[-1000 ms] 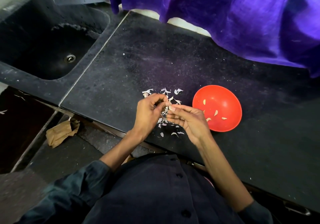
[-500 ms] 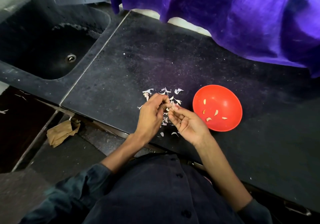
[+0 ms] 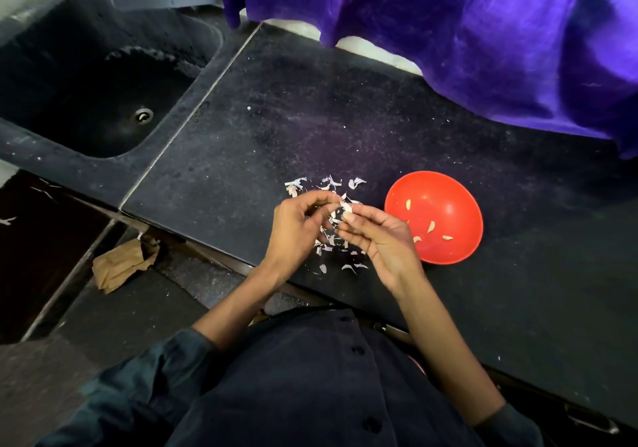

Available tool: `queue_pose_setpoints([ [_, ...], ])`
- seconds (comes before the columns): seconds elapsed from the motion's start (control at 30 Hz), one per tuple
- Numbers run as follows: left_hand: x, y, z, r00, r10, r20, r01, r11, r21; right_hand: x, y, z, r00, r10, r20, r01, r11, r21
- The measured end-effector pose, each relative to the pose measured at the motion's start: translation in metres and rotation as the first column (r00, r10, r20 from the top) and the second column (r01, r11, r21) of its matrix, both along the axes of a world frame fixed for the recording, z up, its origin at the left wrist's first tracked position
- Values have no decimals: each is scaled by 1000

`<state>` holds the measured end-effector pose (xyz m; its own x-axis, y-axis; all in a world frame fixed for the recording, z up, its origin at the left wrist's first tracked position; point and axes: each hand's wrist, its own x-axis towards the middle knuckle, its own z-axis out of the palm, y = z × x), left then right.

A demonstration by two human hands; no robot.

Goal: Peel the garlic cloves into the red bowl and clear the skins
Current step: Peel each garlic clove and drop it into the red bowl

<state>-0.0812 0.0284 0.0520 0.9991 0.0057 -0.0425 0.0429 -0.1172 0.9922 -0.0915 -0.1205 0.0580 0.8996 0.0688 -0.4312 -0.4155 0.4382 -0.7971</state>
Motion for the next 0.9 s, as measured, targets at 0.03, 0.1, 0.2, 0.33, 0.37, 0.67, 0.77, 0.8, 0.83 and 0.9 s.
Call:
queue_pose_setpoints([
  [0.03, 1, 0, 1, 1000, -9, -28, 8, 999, -41, 0, 0, 0, 1000, 12, 29, -11, 999, -43],
  [0.1, 1, -1, 4, 997, -20, -69, 12, 993, -119, -1, 1, -1, 997, 30, 77, -22, 995, -100],
  [0.2, 2, 0, 5, 991, -9, -136, -20, 977, -213, -1, 3, -1, 993, 31, 112, -16, 991, -135],
  [0.33, 2, 1, 4, 973, -49, -226, -21, 954, -298, -2, 4, 1, 984, 44, 171, -11, 982, -187],
  [0.37, 2, 1, 4, 970, -67, -235, -10, 949, -314, -2, 4, 1, 983, 47, 180, -12, 981, -193],
  [0.67, 3, 4, -4, 979, 18, -202, -55, 982, -181, -3, 5, 1, 986, -2, 169, 36, 980, -194],
  [0.77, 3, 2, -1, 986, -23, -168, -12, 979, -201, -3, 5, 1, 984, 6, 180, 34, 975, -220],
  [0.8, 2, 1, 0, 987, -35, -157, 2, 978, -209, -3, 5, 2, 983, 8, 184, 34, 974, -224],
  [0.83, 2, 0, 1, 988, -44, -148, 12, 977, -211, -3, 5, 2, 982, 10, 188, 33, 973, -228],
  [0.9, 2, -1, 1, 989, -44, -139, 14, 978, -209, -4, 4, 2, 981, 20, 195, 27, 972, -235],
])
